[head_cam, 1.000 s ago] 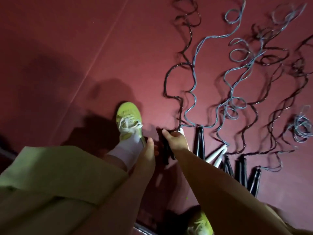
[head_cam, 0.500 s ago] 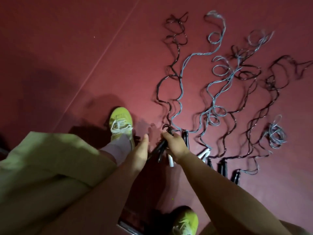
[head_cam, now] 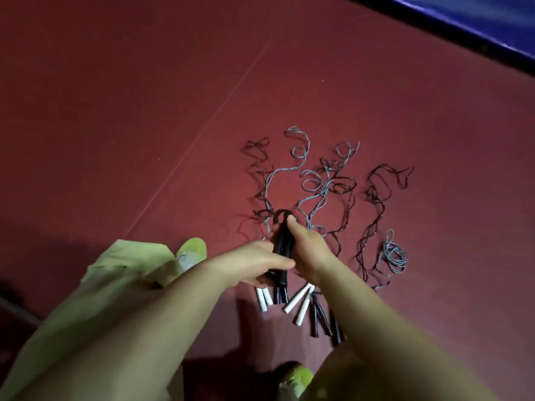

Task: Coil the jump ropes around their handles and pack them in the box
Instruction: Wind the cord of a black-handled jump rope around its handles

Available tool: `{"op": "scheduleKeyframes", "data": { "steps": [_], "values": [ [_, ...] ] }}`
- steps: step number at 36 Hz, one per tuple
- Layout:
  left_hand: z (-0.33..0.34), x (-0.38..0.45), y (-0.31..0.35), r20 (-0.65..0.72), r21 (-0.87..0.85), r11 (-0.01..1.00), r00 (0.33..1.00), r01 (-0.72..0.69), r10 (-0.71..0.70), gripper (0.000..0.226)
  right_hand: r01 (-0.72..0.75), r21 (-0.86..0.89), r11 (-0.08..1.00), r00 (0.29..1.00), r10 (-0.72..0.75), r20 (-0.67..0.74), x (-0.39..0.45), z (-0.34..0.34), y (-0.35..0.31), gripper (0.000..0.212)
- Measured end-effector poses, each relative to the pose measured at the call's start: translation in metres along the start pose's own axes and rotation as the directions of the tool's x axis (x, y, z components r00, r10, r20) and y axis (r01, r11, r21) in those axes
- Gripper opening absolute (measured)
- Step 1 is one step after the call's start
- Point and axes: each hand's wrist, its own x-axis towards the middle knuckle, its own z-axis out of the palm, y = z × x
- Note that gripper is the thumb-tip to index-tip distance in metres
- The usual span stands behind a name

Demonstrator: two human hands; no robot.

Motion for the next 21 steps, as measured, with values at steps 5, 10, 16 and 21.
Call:
{"op": "scheduleKeyframes", "data": {
  "steps": [5, 10, 16, 21],
  "values": [
    [0.005, -0.027, 0.009, -0.009, -0.133, 0.990, 0.999, -0.047, 0.046, 0.017, -0.005, 0.102, 0.995, 0.994, -0.007, 0.112, -0.024, -0.008, -0.013, 0.036],
    [0.008, -0.040, 0.015, 0.089, -0.075, 0.997, 0.995, -0.033, 0.039, 0.012, -0.090, 0.224, 0.970, 0.968, 0.033, 0.248, -0.035, -0.008, -0.015, 0.029],
    [0.009, -0.030, 0.008, -0.140, 0.210, 0.977, 0.988, -0.036, 0.067, 0.011, -0.072, 0.218, 0.973, 0.965, 0.013, 0.262, -0.031, -0.004, -0.019, 0.028],
    [0.007, -0.026, 0.010, 0.010, 0.069, 0.994, 0.996, -0.088, 0.088, 0.011, -0.042, 0.147, 0.988, 0.962, 0.001, 0.273, -0.031, 0.001, -0.016, 0.022]
  ]
}}
